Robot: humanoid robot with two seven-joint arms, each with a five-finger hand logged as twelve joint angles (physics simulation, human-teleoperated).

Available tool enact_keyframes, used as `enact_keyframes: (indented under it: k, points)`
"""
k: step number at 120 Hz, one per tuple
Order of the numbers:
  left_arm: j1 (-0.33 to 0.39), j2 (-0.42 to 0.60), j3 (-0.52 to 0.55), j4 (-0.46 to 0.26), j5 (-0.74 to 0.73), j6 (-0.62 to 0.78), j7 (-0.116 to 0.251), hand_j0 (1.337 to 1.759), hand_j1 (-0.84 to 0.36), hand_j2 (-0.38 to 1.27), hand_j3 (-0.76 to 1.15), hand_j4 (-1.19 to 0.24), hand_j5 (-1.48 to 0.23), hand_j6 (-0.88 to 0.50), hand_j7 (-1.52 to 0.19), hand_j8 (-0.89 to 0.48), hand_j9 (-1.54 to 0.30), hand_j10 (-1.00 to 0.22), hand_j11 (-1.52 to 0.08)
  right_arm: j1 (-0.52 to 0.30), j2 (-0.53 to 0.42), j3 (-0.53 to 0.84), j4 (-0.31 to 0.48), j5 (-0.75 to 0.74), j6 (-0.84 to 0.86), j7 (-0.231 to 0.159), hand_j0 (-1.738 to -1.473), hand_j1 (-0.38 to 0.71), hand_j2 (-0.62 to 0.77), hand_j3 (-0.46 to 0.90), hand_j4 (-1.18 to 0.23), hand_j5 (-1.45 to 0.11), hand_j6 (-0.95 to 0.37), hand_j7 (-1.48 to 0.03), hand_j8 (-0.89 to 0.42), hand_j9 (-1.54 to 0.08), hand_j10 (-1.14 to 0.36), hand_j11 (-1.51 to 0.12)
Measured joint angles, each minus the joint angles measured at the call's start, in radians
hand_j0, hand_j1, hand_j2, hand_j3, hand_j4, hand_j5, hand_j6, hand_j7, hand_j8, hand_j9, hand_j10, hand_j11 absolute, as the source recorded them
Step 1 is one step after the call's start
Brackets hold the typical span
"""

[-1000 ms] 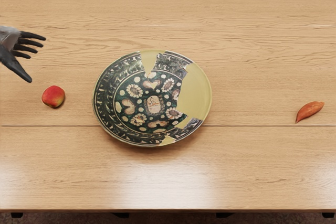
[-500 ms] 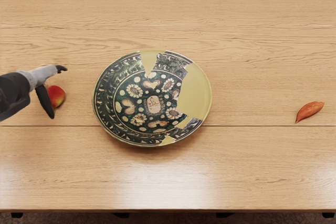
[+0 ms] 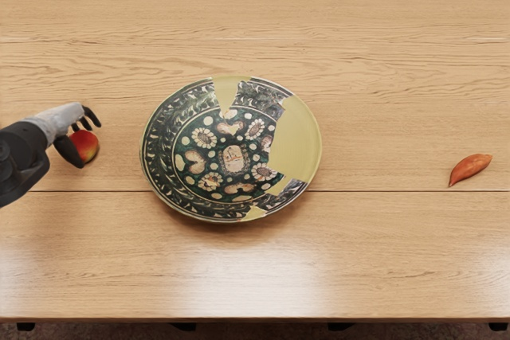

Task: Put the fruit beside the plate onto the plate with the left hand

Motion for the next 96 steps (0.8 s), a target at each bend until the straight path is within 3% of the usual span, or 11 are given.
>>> enact_keyframes:
  k: [21, 36, 69, 76, 84, 96]
  points:
    - [0.0, 0.0, 0.008, 0.001, 0.001, 0.001, 0.0, 1.657, -0.2, 0.1, 0.0, -0.48, -0.62, -0.42, -0.62, -0.47, -0.62, -0.48, -0.62, 0.0, 0.0, 0.0, 0.0, 0.0, 0.0, 0.0, -1.658, -0.34, 0.0, 0.0, -0.01, -0.01, -0.01, -0.01, -0.01, -0.01, -0.01, -0.01]
    - [0.0, -0.002, 0.009, 0.001, 0.004, 0.002, 0.0, 1.656, -0.22, 0.15, 0.0, -0.54, -0.66, -0.4, -0.67, -0.45, -0.68, -0.52, -0.68, 0.0, 0.0, 0.0, 0.0, 0.0, 0.0, 0.0, -1.658, -0.34, 0.0, 0.0, -0.01, -0.01, -0.01, -0.01, -0.01, -0.01, -0.01, -0.01]
    - [0.006, -0.005, 0.01, 0.003, 0.001, -0.001, 0.001, 1.65, -0.21, 0.08, 0.0, -0.63, -0.78, -0.32, -0.82, -0.38, -0.83, -0.62, -0.83, 0.0, 0.0, 0.0, -0.001, 0.0, 0.0, 0.0, -1.658, -0.34, 0.0, 0.0, -0.01, -0.01, -0.01, -0.01, -0.01, -0.01, -0.01, -0.01]
    - [0.007, -0.006, 0.009, 0.004, 0.001, -0.002, 0.001, 1.649, -0.21, 0.13, 0.0, -0.65, -0.8, -0.31, -0.84, -0.39, -0.86, -0.61, -0.86, 0.0, 0.0, 0.0, 0.0, 0.0, 0.0, 0.0, -1.658, -0.34, 0.0, 0.0, -0.01, -0.01, -0.01, -0.01, -0.01, -0.01, -0.01, -0.01]
    - [0.007, -0.006, 0.009, 0.005, -0.001, -0.004, 0.002, 1.648, -0.2, 0.08, 0.0, -0.67, -0.83, -0.32, -0.87, -0.38, -0.89, -0.61, -0.89, 0.0, 0.0, 0.0, -0.001, 0.0, 0.0, 0.0, -1.658, -0.34, 0.0, 0.0, -0.01, -0.01, -0.01, -0.01, -0.01, -0.01, -0.01, -0.01]
    - [0.001, -0.006, 0.003, 0.006, -0.021, -0.006, 0.002, 1.649, -0.2, 0.17, 0.0, -0.68, -0.87, -0.32, -0.89, -0.48, -0.91, -0.59, -0.91, 0.0, 0.0, 0.0, -0.001, 0.0, 0.0, 0.0, -1.658, -0.34, 0.0, 0.0, -0.01, -0.01, -0.01, -0.01, -0.01, -0.01, -0.01, -0.01]
